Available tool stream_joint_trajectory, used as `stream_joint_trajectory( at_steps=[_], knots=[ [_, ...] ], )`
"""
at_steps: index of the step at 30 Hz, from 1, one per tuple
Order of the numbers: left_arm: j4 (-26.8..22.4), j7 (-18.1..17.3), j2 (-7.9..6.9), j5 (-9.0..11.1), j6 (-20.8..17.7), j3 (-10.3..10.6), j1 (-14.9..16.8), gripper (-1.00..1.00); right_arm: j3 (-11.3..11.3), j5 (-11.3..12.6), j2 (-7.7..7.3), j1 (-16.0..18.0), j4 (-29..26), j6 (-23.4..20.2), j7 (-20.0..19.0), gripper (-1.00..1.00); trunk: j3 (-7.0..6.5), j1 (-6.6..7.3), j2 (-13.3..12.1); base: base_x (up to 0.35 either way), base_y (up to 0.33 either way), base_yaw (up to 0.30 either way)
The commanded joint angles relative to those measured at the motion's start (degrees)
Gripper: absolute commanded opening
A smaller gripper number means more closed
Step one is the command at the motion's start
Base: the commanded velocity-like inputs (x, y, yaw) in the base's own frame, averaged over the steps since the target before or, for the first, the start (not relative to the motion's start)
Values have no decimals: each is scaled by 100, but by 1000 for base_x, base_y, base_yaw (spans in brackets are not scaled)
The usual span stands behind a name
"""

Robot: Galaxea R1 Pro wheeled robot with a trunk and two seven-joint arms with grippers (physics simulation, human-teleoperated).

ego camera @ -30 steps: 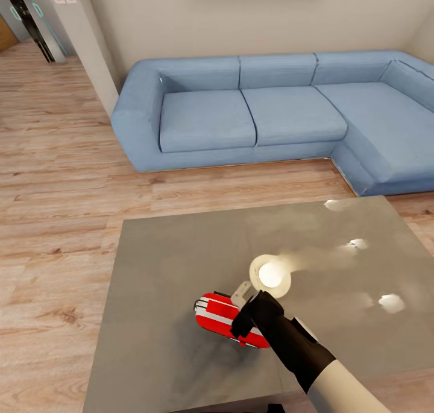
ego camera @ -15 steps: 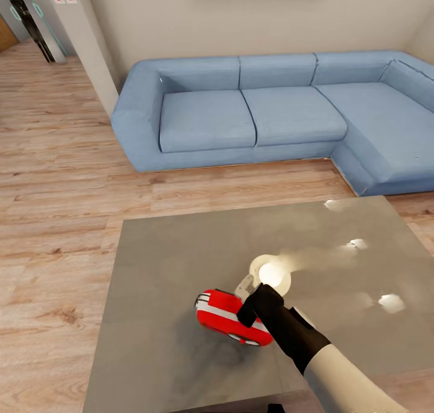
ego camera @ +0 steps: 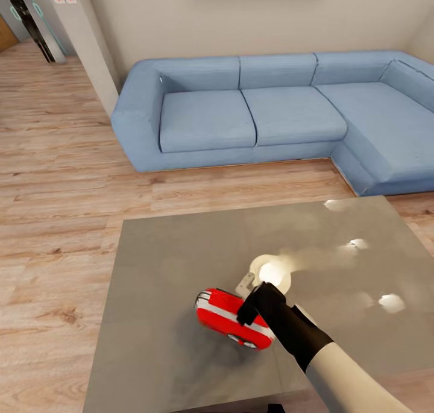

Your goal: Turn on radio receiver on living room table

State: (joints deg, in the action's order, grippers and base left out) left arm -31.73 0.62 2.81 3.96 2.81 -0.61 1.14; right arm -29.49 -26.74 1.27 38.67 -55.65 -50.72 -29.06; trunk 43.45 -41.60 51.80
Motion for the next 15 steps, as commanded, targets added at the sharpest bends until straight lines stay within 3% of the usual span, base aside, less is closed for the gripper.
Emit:
stream_joint_trajectory(
  at_steps=[1, 3, 4, 15],
  knots=[
    [0, 0, 0, 0, 0, 0, 0, 100, -1, -4, -6, 0, -122, -11, 0, -100, 0, 0, 0, 0, 0, 0],
    [0, 0, 0, 0, 0, 0, 0, 100, -10, -10, -132, 0, -499, -41, -34, -100, 0, 0, 0, 0, 0, 0],
    [-1, 0, 0, -9, 0, 4, 0, 100, -26, -15, -721, 0, -2561, -928, -698, -100, 0, 0, 0, 0, 0, 0],
    [-1, 0, 0, -9, 0, 8, 0, 100, -37, -1, -902, 0, -3107, -928, -773, -100, 0, 0, 0, 0, 0, 0]
  ],
)
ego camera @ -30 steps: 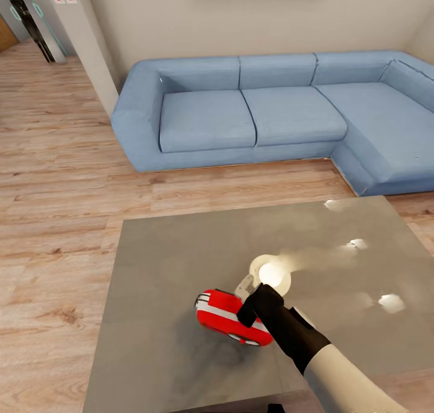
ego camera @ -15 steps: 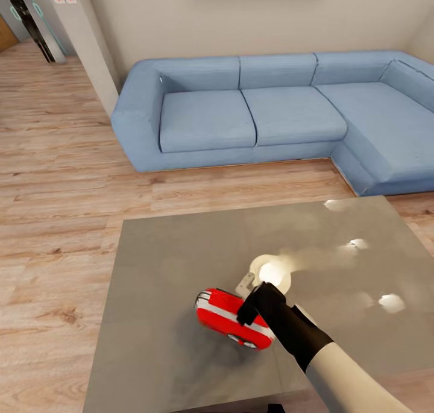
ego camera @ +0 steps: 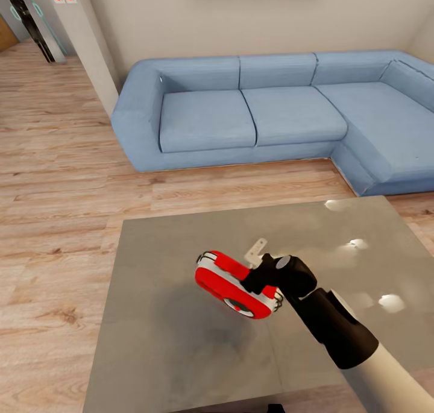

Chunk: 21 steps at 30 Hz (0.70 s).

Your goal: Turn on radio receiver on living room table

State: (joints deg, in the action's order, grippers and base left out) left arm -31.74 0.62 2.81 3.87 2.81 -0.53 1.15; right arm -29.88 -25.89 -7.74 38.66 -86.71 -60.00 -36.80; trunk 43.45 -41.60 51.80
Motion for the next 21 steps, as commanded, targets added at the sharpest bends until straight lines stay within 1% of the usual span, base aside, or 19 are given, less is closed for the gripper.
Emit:
stream_joint_trajectory(
  at_steps=[1, 7, 9, 12, 13, 14, 15, 18, 21],
  knots=[
    [-3, 0, 0, 0, 0, 0, 0, 100, 12, -88, -25, 1, -43, 0, -78, -100, 0, 0, 0, 0, 0, 0],
    [-1, 0, 0, 0, 0, 0, 0, 100, 89, -75, -62, 1, -98, 0, -449, -100, 0, 0, 0, 0, 0, 0],
    [-5, -2, 0, -5, 0, 0, 0, 100, 236, -45, -64, 1, -99, 0, -568, -100, 0, 0, 0, 0, 0, 0],
    [-50, -24, 0, -24, 0, 2, 0, 100, 779, 6, -52, 1, -98, 0, -935, -100, 0, 0, 0, 0, 0, 0],
    [-82, -35, -3, -29, 0, 5, 0, 100, 1054, 15, -47, 1, -95, 0, -1084, -100, 0, 0, 0, 0, 0, 0],
    [-90, -39, -4, -30, 0, 6, 0, 100, 1133, 18, -48, 1, -94, 0, -1115, -100, 0, 0, 0, 0, 0, 0],
    [-119, -52, -7, -33, -3, 16, 0, 100, 1299, 20, -55, 1, -93, 0, -1181, -100, 0, 0, 0, 0, 0, 0],
    [-262, -65, -3, -34, -44, 39, 0, 100, 1394, 2, -68, 1, -88, 0, -1218, -100, 0, 0, 0, 0, 0, 0],
    [-628, -90, 2, -35, -215, 62, 0, 100, 1433, -27, -79, 1, -79, 0, -1239, -100, 0, 0, 0, 0, 0, 0]
  ],
)
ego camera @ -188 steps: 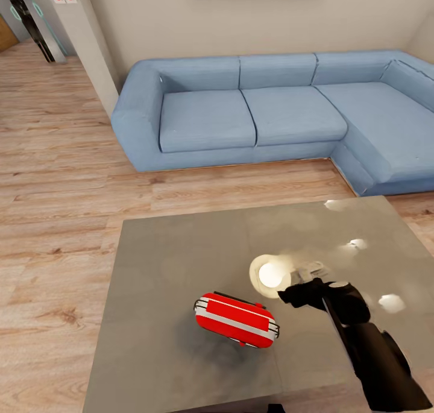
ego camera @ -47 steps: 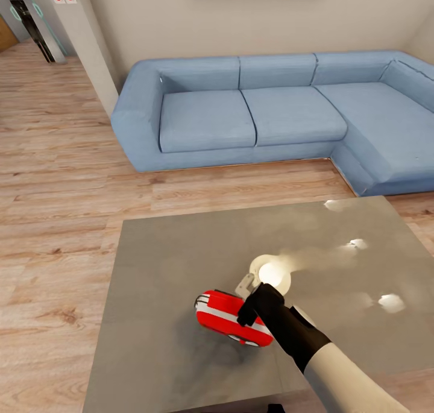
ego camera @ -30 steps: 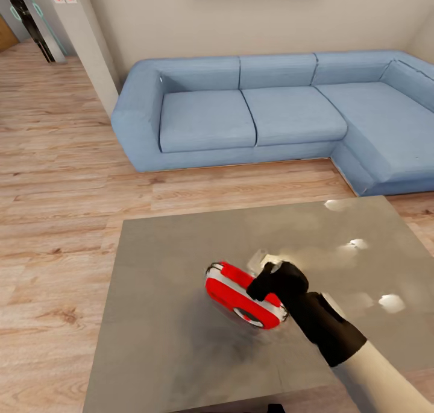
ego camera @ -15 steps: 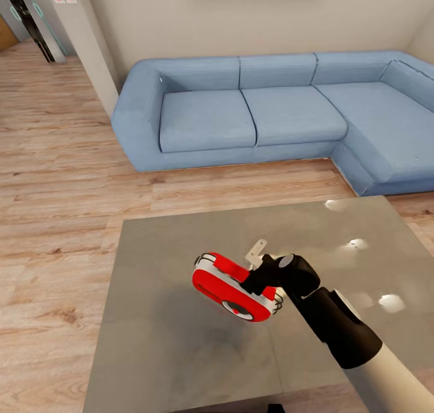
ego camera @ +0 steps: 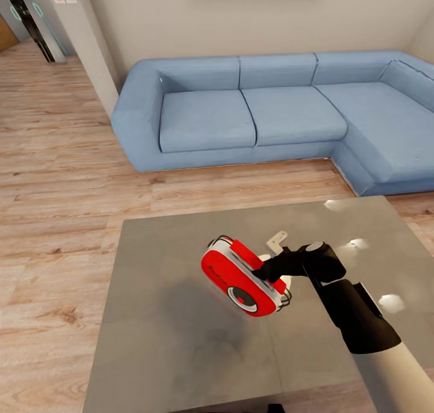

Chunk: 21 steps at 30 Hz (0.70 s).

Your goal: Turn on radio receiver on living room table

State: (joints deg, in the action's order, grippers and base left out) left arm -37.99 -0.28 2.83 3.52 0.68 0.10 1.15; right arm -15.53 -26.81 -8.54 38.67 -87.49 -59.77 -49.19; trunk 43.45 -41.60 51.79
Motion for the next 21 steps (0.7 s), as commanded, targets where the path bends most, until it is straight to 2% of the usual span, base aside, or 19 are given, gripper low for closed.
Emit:
stream_joint_trajectory(
  at_steps=[1, 2, 3, 4, 9, 14, 16, 18, 21],
  knots=[
    [-206, -42, 2, 2, -148, 6, 0, 100, 1, 58, -2, 0, -2, -23, -3, -100, 0, 0, 0, 0, 0, 0],
    [-312, -75, 5, 3, -237, 8, 0, 100, 1, 55, -3, 0, -1, -23, -5, -100, 0, 0, 0, 0, 0, 0],
    [-747, -310, 42, 4, -661, 13, 0, 100, -3, 49, -6, 0, 1, -23, -4, -100, 0, 0, 0, 0, 0, 0],
    [-966, -468, 58, 4, -882, 14, 0, 100, -6, 47, -6, 0, 4, -23, -4, -100, 0, 0, 0, 0, 0, 0],
    [-1803, -1047, 83, 8, -1583, 16, 0, 100, -10, 45, -19, 0, 24, -23, -3, -100, 0, 0, 0, 0, 0, 0],
    [-2687, -1265, 107, 14, -2236, 28, 0, 100, -11, 48, -72, 0, 34, -23, -3, -100, 0, 0, 0, 0, 0, 0],
    [-3228, -1358, 118, 20, -2614, 71, 0, 100, -14, 51, -93, 0, 37, -23, -3, -100, 0, 0, 0, 0, 0, 0],
    [-3754, -1448, 159, 136, -2993, 153, 0, 100, -15, 55, -151, 0, 39, -23, -3, -100, 0, 0, 0, 0, 0, 0],
    [-4160, -1490, 263, 357, -3291, 318, 0, 100, -12, 60, -196, 0, 39, -23, -3, -100, 0, 0, 0, 0, 0, 0]
  ],
)
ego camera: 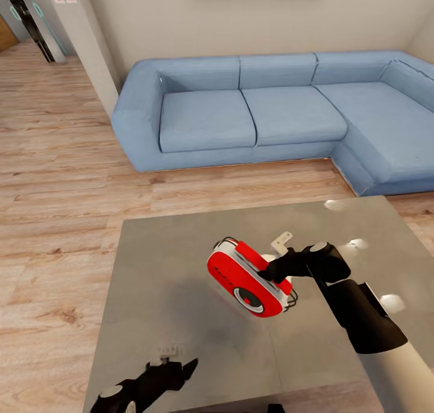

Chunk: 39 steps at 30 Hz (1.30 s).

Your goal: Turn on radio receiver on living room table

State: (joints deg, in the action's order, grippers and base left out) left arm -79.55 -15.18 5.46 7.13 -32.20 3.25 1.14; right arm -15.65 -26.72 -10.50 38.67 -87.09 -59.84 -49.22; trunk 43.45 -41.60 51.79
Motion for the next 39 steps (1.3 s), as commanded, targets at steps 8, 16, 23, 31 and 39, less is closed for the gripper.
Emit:
stream_joint_trajectory(
  at_steps=[8, 16, 23, 31, 39],
  knots=[
    [-553, -445, 181, 205, -198, 259, 3, 100, -2, 56, -49, 1, -1, -16, 0, -100, 0, 0, 0, 0, 0, 0],
    [-645, -1056, 407, 226, -510, 282, 452, 100, -7, 61, -57, 1, -1, -16, 0, -100, 0, 0, 0, 0, 0, 0],
    [-656, -1075, 454, 251, -694, 289, 760, 100, -107, 64, -57, 1, 7, -16, 0, -100, 0, 0, 0, 0, 0, 0],
    [-650, -1070, 454, 511, -708, 298, 789, -100, -146, 102, -116, 1, 9, -16, -19, -100, 0, 0, 0, 0, 0, 0],
    [-650, -1073, 454, 544, -709, 299, 791, -100, -123, 119, -146, 1, 8, -16, -26, -100, 0, 0, 0, 0, 0, 0]
  ],
)
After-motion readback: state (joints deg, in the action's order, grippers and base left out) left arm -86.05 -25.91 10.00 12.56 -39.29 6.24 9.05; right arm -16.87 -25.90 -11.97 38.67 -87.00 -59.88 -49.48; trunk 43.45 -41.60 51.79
